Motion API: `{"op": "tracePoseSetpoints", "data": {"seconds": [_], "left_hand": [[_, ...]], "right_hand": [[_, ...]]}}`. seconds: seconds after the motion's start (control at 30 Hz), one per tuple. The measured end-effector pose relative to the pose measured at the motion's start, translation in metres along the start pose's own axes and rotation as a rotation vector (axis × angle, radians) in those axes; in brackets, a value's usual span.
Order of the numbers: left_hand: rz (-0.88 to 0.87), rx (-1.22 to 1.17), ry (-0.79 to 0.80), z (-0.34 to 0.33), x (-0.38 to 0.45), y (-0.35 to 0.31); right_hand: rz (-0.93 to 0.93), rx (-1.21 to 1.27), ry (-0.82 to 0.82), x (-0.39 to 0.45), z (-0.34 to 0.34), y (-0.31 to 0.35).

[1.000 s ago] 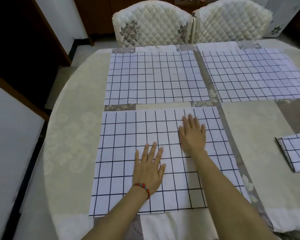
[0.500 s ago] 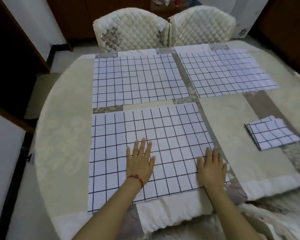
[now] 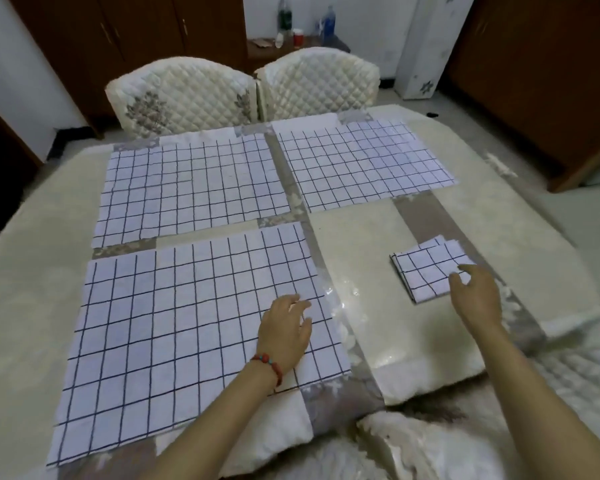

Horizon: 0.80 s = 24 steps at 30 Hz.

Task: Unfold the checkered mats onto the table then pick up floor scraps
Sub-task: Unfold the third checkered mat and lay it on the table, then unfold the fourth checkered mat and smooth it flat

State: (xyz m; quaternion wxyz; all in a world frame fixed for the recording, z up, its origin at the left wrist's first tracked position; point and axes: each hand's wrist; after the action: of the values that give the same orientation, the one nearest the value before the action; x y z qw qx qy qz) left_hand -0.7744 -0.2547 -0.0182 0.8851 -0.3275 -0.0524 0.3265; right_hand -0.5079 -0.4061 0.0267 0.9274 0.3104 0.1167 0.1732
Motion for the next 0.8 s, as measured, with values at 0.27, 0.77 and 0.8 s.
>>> {"op": "tracePoseSetpoints", "data": {"seconds": [0.27,0.77,0.8], "left_hand": [[0.313,-0.330,0.086,-0.083,0.067,-0.123],[0.659,-0.611,-0.062,-0.115,0.121,-0.159],[0.666,-0.644,-0.066,-0.112,0.119,-0.157]], "right_hand": [[-0.028,-0.065,0.197,0.084,0.024,-0.063],[-0.198,0.324,0.200,0.090,0.008,-0.066],[-0.175,0.326,0.198,0.088,0.011,-0.062]]}}
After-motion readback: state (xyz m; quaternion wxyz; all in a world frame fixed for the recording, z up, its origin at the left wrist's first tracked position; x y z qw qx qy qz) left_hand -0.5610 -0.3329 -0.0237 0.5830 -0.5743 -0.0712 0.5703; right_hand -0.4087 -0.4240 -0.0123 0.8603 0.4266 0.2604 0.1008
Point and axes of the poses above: each hand's wrist, its own x-axis towards the middle knuckle, its own z-axis out of the back of the hand, y = z × x, and after that the axes turned 8 degrees about y, right-handed
